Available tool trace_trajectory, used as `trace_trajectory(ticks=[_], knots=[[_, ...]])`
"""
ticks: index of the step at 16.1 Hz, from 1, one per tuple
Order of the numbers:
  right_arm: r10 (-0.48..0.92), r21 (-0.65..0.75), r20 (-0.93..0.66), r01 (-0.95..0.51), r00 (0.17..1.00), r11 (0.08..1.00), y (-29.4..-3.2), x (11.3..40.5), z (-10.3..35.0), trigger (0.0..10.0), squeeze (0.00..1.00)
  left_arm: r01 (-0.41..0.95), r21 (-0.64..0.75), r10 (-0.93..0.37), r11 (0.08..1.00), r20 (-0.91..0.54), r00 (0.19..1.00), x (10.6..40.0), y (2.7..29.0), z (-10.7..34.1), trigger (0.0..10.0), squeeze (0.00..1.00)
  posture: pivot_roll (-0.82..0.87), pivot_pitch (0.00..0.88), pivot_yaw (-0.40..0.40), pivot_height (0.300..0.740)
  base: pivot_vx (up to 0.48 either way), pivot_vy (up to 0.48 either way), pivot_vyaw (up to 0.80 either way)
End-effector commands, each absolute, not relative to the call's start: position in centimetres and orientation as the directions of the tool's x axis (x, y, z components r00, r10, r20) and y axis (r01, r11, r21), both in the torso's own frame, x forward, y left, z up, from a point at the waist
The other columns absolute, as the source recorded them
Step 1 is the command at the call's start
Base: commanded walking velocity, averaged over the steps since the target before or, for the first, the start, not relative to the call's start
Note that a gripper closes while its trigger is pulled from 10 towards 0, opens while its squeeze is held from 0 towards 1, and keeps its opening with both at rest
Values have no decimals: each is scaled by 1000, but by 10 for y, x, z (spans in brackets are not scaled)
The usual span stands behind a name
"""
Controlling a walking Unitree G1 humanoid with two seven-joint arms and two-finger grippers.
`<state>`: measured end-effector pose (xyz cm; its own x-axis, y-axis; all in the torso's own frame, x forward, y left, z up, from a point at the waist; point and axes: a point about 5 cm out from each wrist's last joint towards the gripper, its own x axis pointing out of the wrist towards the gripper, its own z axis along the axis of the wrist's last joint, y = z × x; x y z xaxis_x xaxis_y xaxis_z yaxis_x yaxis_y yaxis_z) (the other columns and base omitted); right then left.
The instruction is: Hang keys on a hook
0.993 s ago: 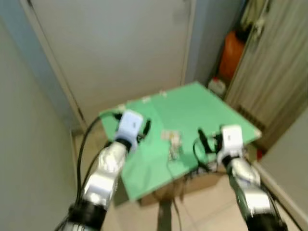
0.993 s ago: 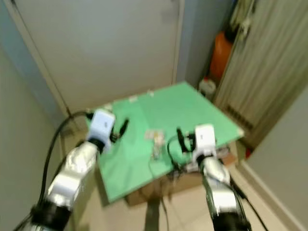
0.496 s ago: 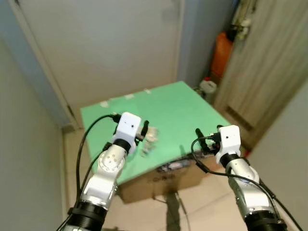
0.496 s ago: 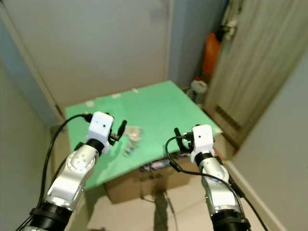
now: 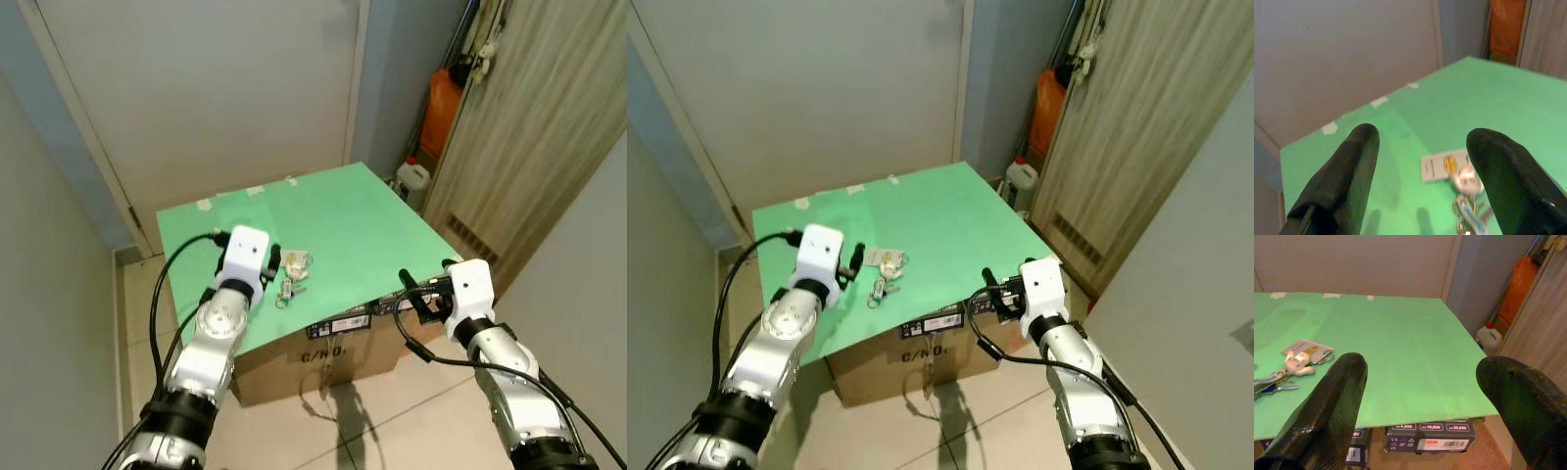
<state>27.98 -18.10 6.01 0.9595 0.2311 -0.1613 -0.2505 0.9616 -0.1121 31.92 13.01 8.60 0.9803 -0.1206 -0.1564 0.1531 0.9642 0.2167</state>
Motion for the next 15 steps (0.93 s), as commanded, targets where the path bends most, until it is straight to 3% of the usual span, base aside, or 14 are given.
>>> trace_trajectory(ticks=[1, 3, 6, 11, 15], knots=[[238, -115, -141, -255, 961, 960, -180, 284, 67, 10000, 0, 141, 197, -116, 970, -135, 984, 323, 129, 90, 10000, 0, -83, 0, -6, 740, 424, 0, 0], [247, -105, -137, -262, 959, 959, -177, 284, 68, 10000, 0, 138, 185, -114, 973, -134, 984, 324, 129, 90, 10000, 0, -81, 0, -4, 740, 428, 0, 0], [386, -27, -128, -392, 914, 920, -161, 273, 69, 10000, 0, 148, 175, -127, 973, -124, 984, 324, 125, 90, 10000, 0, -77, 0, 4, 740, 446, 0, 0], [451, -13, -203, -463, 869, 886, -166, 251, 55, 10000, 0, 157, 172, -135, 972, -134, 982, 324, 122, 87, 10000, 0, -76, 0, 9, 740, 467, 0, 0], [506, -3, -262, -525, 822, 851, -178, 225, 49, 10000, 0, 144, 140, -117, 980, -185, 976, 324, 118, 78, 10000, 0, -92, 0, -7, 740, 0, 0, 0]])
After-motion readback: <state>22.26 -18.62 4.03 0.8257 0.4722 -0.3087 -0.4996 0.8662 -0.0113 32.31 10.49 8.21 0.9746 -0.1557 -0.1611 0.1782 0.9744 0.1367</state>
